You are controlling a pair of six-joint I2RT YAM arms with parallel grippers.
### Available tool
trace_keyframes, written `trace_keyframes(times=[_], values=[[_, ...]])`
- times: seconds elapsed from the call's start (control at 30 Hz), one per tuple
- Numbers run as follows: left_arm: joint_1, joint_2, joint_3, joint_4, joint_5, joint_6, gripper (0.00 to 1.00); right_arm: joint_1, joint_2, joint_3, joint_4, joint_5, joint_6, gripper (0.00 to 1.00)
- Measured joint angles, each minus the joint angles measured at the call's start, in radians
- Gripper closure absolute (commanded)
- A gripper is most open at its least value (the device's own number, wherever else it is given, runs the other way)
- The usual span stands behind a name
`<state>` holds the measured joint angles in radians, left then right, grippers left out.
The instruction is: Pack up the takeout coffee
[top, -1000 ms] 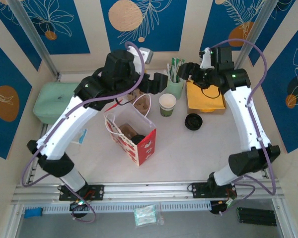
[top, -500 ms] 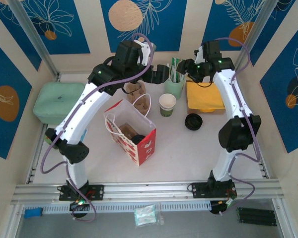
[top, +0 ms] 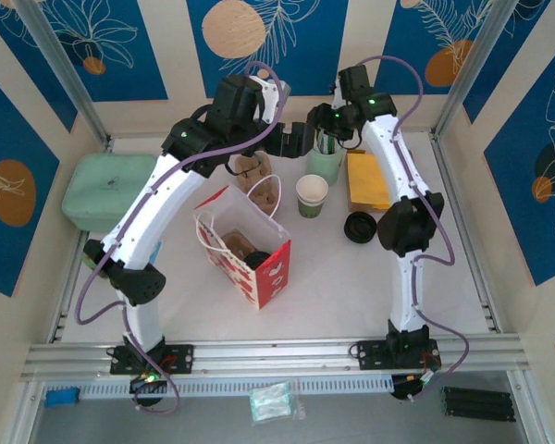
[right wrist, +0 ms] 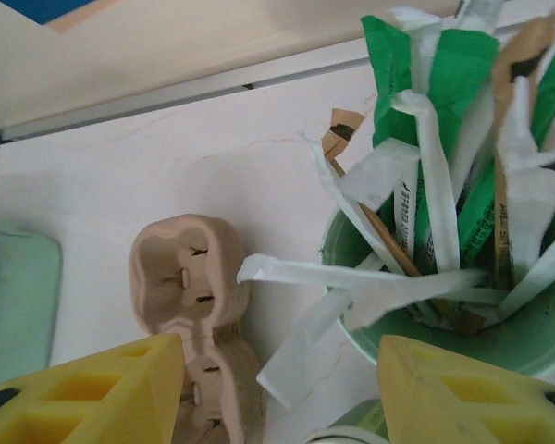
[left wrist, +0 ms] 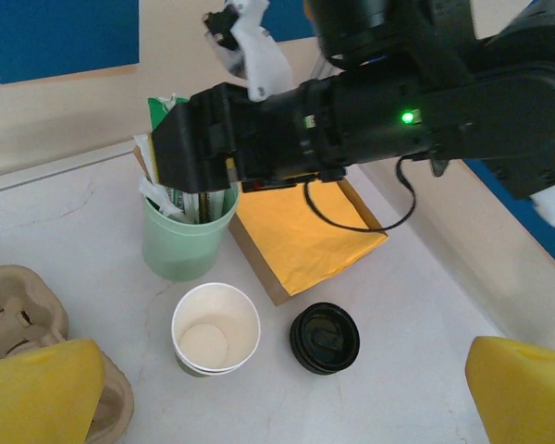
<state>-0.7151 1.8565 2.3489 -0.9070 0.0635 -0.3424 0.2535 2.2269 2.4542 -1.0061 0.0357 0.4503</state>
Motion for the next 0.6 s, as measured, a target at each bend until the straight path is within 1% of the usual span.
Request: trace_keyframes(times=[0.1, 0.23, 0.47, 0.6], values=[[0.001, -0.001, -0.004, 0.001, 0.000, 0.000, 0.01, 0.021, 0.034, 0.043, -0.026, 0.056, -0.023, 0.43], [0.001, -0.010, -0.024, 0.000, 0.000, 0.000, 0.01, 0.024, 0.046, 0.055, -0.043, 0.106, -0.040, 0.46], [0.002, -0.017, -0.026, 0.000, 0.000, 0.000, 0.01, 0.020, 0.048, 0.059, -0.050, 0.146, -0.055, 0.49], [0.002, -0.017, -0.026, 0.000, 0.008, 0.000, 0.01, 0.019, 0.049, 0.059, -0.050, 0.160, -0.060, 0.53]])
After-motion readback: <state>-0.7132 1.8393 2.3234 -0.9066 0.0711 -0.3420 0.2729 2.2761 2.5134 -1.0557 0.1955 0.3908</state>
